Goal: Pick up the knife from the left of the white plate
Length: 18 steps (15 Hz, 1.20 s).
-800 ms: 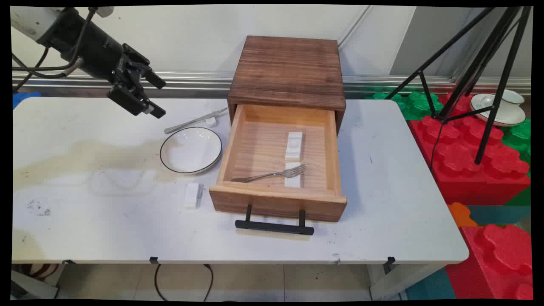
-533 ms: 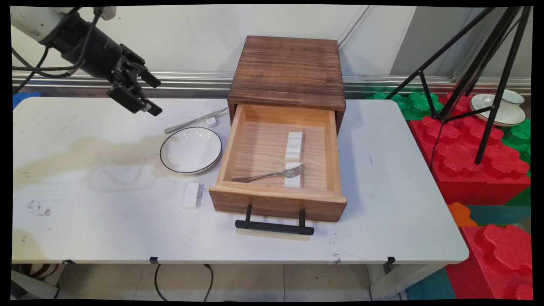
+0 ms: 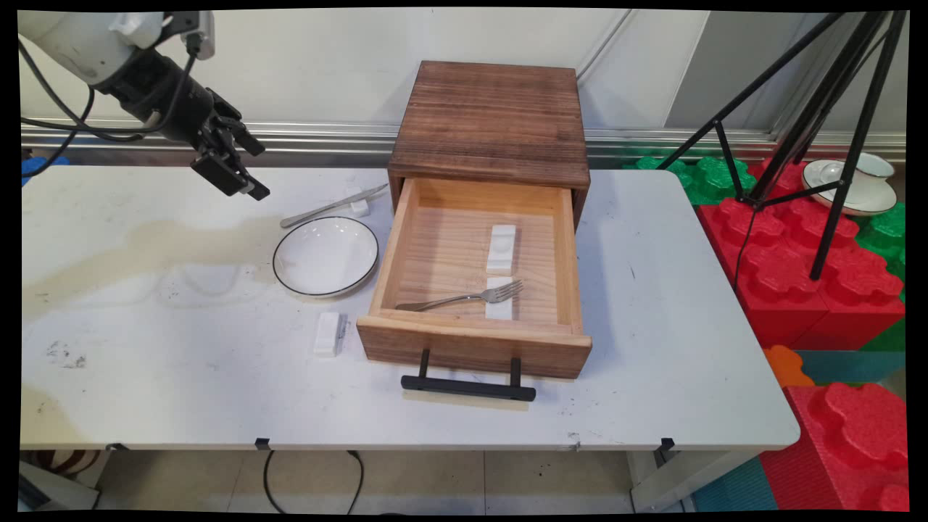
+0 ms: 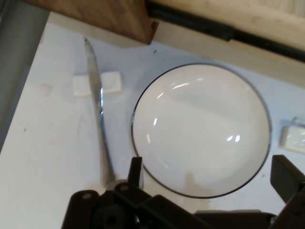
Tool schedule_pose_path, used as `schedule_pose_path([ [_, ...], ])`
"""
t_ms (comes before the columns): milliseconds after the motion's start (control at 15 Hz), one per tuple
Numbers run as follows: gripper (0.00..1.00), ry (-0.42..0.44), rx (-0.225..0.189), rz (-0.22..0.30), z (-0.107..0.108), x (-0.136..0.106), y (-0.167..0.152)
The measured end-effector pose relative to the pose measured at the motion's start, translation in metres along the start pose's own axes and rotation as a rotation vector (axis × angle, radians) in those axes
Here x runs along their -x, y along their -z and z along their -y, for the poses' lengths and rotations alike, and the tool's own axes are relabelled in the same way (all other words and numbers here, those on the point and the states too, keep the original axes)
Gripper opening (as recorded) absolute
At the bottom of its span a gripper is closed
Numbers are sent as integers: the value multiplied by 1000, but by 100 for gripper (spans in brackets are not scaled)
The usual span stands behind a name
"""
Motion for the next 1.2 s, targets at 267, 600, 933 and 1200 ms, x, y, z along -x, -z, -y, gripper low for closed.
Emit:
schedule_pose_path([
  [267,100,8,-15,38,20,8,-22],
  [600,100,23,-40,74,46,11,-55],
  [933,100,30,-57,94,67,9,-84],
  [1200,100,24,-60,113,83,8,-109],
])
